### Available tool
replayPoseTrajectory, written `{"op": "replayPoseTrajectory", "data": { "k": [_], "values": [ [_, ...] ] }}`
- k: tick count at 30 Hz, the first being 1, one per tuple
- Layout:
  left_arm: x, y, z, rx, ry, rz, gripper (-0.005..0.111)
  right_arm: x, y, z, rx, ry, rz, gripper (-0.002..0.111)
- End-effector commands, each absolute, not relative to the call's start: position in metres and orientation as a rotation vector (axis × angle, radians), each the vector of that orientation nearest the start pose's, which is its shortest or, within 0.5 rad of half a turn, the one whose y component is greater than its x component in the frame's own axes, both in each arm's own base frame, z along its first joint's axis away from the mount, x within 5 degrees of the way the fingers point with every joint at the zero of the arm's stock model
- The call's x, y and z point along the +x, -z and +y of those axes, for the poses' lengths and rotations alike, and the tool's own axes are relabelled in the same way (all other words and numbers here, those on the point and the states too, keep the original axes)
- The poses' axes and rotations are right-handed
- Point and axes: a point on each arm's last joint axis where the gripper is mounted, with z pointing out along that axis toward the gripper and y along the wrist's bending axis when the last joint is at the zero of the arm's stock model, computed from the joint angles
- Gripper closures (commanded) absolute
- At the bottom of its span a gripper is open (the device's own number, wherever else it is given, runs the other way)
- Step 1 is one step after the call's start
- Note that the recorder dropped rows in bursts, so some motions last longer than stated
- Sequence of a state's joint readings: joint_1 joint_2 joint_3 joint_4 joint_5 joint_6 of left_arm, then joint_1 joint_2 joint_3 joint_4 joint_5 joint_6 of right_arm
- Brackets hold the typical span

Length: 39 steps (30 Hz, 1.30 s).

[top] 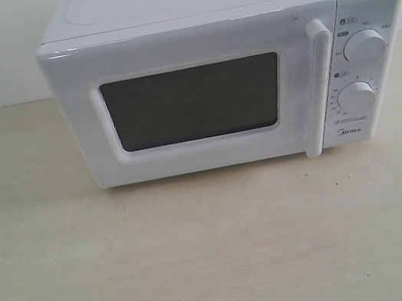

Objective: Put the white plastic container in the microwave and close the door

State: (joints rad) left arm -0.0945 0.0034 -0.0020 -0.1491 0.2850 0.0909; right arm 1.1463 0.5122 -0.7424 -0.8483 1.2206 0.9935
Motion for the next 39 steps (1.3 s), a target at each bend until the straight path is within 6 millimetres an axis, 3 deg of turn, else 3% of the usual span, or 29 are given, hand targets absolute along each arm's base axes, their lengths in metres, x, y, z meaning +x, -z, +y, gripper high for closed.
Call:
{"op": "replayPoseTrajectory", "data": {
  "k": [1, 4, 7, 10, 14, 17, 23, 29, 39],
  "values": [
    [0.054, -0.188, -0.009, 0.060, 0.142, 1.766, 0.102, 0.080, -0.350, 0.020, -0.182, -0.144, 2.063, 0.108],
    [0.054, -0.188, -0.009, 0.060, 0.142, 1.766, 0.102, 0.080, -0.350, 0.019, -0.178, -0.139, 2.061, 0.108],
    [0.054, -0.188, -0.009, 0.060, 0.142, 1.766, 0.102, 0.083, -0.350, 0.013, -0.052, -0.102, 2.041, 0.108],
    [0.054, -0.188, -0.009, 0.060, 0.142, 1.766, 0.102, 0.089, -0.347, 0.025, -0.127, -0.225, 1.855, 0.108],
    [0.054, -0.188, -0.009, 0.060, 0.142, 1.766, 0.102, 0.088, -0.322, 0.035, -0.196, -0.384, 1.601, 0.108],
    [0.054, -0.188, -0.009, 0.060, 0.142, 1.766, 0.102, 0.081, -0.301, 0.031, -0.145, -0.429, 1.521, 0.108],
    [0.054, -0.188, -0.009, 0.060, 0.142, 1.766, 0.102, 0.066, -0.263, 0.020, -0.043, -0.410, 1.470, 0.108],
    [0.054, -0.188, -0.009, 0.060, 0.142, 1.766, 0.102, 0.051, -0.239, 0.016, -0.034, -0.415, 1.399, 0.108],
    [0.054, -0.188, -0.009, 0.060, 0.142, 1.766, 0.102, 0.051, -0.228, 0.017, -0.004, -0.456, 1.415, 0.108]
  ]
}}
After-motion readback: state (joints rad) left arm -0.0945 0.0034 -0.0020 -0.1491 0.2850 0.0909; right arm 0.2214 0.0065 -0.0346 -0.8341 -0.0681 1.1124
